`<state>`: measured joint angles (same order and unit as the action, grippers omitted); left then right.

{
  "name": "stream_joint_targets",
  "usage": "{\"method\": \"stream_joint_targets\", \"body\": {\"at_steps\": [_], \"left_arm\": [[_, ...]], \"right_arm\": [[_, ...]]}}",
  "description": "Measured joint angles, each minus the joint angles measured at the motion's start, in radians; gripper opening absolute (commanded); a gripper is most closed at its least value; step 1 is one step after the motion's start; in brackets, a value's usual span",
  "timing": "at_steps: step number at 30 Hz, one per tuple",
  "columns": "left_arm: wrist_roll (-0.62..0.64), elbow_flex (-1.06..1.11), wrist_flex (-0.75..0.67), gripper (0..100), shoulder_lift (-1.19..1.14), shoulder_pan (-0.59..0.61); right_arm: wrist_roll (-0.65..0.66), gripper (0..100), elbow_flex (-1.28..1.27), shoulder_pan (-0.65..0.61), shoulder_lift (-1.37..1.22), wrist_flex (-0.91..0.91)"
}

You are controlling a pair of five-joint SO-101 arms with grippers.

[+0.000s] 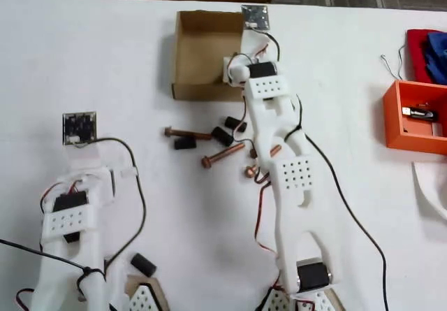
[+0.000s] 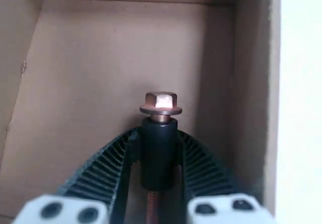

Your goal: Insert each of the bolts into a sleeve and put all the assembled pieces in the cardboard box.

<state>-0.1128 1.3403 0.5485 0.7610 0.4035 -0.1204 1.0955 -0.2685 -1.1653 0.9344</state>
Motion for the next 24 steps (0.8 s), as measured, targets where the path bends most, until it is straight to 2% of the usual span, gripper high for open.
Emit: {"method": "stream_joint_targets", "body": {"at_steps": [6,11,24], "left_arm": [[0.000,0.000,0.000,3,0.000,0.000],[0.000,0.000,0.000,3,0.000,0.000],[0.000,0.000,0.000,3,0.000,0.000]], "right_arm": [[0.000,2.9,0.000,0.000,0.000,0.000],[0.000,12.5,0.000,0.000,0.000,0.000],[0.000,9.2,0.118,0.000,0.002,0.018]]}}
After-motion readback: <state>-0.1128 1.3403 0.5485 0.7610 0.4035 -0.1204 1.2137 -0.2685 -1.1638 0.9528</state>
